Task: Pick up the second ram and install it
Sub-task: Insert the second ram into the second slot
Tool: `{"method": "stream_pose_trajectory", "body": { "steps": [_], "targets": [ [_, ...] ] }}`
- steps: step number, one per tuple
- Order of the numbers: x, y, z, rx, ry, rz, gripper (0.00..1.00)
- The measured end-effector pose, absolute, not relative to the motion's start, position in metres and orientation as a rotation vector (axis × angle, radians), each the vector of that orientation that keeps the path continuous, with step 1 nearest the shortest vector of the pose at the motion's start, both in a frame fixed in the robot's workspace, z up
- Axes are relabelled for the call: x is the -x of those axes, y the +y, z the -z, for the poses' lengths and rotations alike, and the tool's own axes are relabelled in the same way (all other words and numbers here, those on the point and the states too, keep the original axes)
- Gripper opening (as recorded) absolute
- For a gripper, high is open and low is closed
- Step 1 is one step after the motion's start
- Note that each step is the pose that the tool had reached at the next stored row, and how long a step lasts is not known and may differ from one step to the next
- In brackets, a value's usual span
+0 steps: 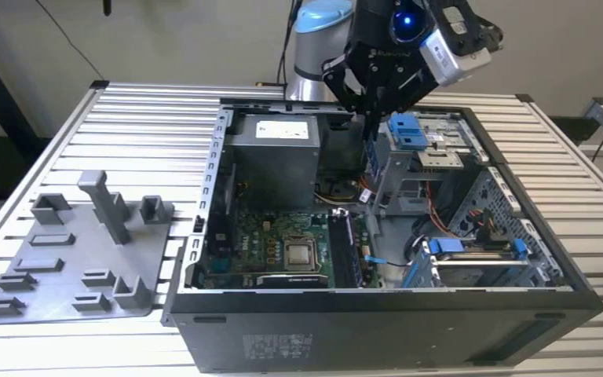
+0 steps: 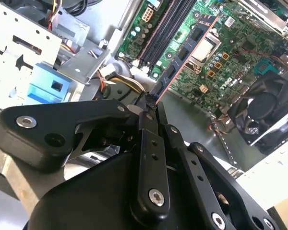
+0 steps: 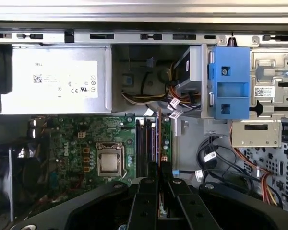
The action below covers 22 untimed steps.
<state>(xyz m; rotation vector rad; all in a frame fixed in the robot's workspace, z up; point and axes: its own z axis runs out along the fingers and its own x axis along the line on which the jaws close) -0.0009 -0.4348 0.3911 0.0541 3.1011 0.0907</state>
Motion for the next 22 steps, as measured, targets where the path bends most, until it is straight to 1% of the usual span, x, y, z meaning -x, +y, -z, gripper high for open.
{"method": "stream_pose_trajectory", "body": {
  "steps": [22],
  "targets": [
    [0.001,-0.44,-0.369,-0.074,3.116,-0.091,0.14]
  ]
}}
